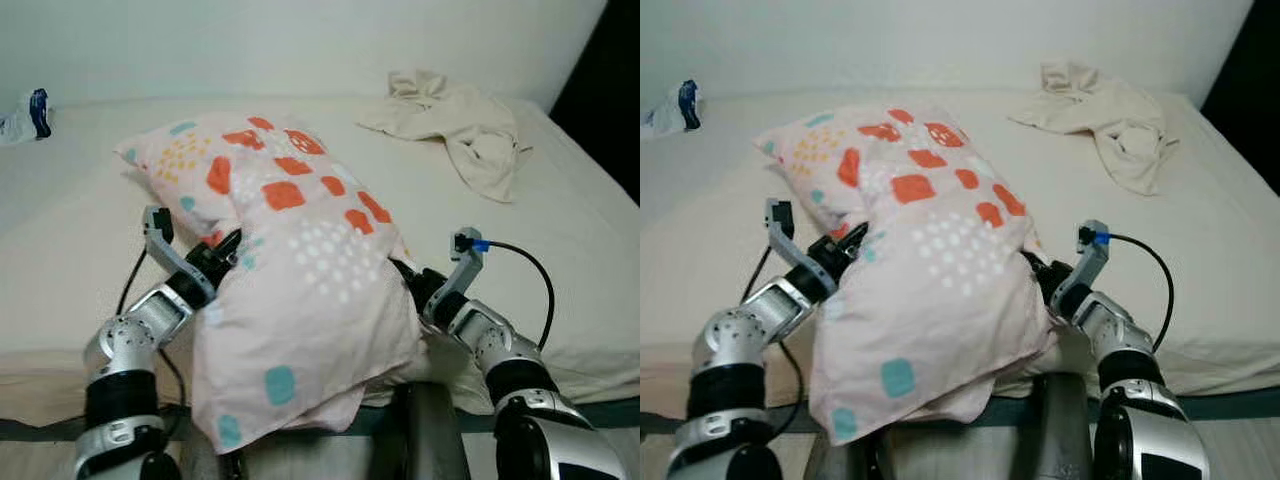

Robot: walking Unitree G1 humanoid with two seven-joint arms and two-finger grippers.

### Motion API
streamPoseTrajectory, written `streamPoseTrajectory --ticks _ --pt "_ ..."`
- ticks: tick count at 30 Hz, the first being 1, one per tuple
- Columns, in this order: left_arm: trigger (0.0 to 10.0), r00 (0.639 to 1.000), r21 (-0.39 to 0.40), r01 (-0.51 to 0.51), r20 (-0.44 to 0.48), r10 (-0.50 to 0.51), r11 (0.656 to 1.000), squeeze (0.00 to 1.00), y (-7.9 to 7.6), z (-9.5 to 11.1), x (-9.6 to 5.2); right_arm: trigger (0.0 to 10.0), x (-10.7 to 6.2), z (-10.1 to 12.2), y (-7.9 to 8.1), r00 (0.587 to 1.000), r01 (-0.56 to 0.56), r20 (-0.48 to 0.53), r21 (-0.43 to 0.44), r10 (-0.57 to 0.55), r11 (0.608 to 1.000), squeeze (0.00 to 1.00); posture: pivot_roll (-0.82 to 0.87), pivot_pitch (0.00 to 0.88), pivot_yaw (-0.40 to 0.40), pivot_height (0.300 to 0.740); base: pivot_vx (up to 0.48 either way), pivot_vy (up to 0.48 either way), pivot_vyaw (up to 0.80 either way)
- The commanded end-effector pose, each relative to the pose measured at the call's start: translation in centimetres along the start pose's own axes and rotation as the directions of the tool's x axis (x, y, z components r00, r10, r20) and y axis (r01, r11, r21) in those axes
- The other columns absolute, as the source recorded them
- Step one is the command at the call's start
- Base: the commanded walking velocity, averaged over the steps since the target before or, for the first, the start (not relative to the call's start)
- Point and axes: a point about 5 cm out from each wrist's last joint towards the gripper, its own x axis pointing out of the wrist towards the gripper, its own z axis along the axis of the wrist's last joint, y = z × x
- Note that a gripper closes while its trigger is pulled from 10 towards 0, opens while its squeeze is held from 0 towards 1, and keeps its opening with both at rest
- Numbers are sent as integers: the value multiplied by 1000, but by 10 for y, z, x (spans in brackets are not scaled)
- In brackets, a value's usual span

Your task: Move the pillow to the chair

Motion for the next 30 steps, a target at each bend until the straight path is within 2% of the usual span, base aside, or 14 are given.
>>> streamPoseTrajectory --ticks 1,4,6,7,9,14,19,20,21,22,23,26,28,30 --pt "0 993 -38 117 3 -117 992 0 -19 -10 13 0 17 13 23 995 -65 74 -37 68 997 0 17 11 26 444 0 0 0" --pt "0 990 -11 141 10 -141 990 0 -29 -17 20 0 24 19 34 990 -85 106 -104 96 991 0 17 0 22 444 0 0 0" --pt "0 994 90 111 -25 -109 990 0 -31 -26 25 0 27 18 42 983 -120 125 -127 136 985 0 18 0 18 449 0 0 0" --pt "0 994 90 111 -25 -109 990 0 -31 -26 25 0 27 18 42 983 -120 125 -127 136 985 0 18 0 18 449 0 0 0" --pt "10000 993 169 107 -59 -98 980 0 -35 -35 29 0 31 16 48 978 -145 133 -130 162 981 0 25 0 14 459 0 0 0" --pt "10000 997 214 64 16 -69 975 0 -40 -35 36 0 38 9 60 972 -176 134 -120 192 977 0 34 0 11 483 0 0 0" --pt "10000 994 326 -25 107 -11 945 0 -37 -16 38 0 42 11 68 964 -205 139 -147 225 968 0 36 0 5 512 0 0 0" --pt "10000 994 326 -25 107 -11 945 0 -37 -16 38 0 42 11 68 964 -205 139 -147 225 968 0 36 0 5 512 0 0 0" --pt "10000 989 384 -69 147 13 921 0 -36 -6 39 0 43 12 69 963 -207 141 -150 228 967 0 41 0 1 522 0 0 0" --pt "10000 989 384 -69 147 13 921 0 -36 -6 39 0 43 12 69 963 -207 141 -150 228 967 0 41 0 1 522 0 0 0" --pt "10000 987 428 -91 161 23 899 0 -35 -1 39 0 43 13 69 963 -209 140 -154 230 966 0 42 0 -1 527 0 0 0" --pt "10000 984 466 -109 173 30 878 0 -35 4 39 0 44 13 70 963 -209 138 -160 232 965 0 43 0 -1 532 0 0 0" --pt "10000 977 523 -151 209 45 839 0 -33 17 38 0 46 13 72 962 -212 138 -168 236 963 0 43 0 1 541 0 0 0" --pt "10000 971 530 -172 233 53 830 0 -31 24 37 0 47 12 74 961 -215 138 -171 239 962 0 42 0 1 551 0 0 0"
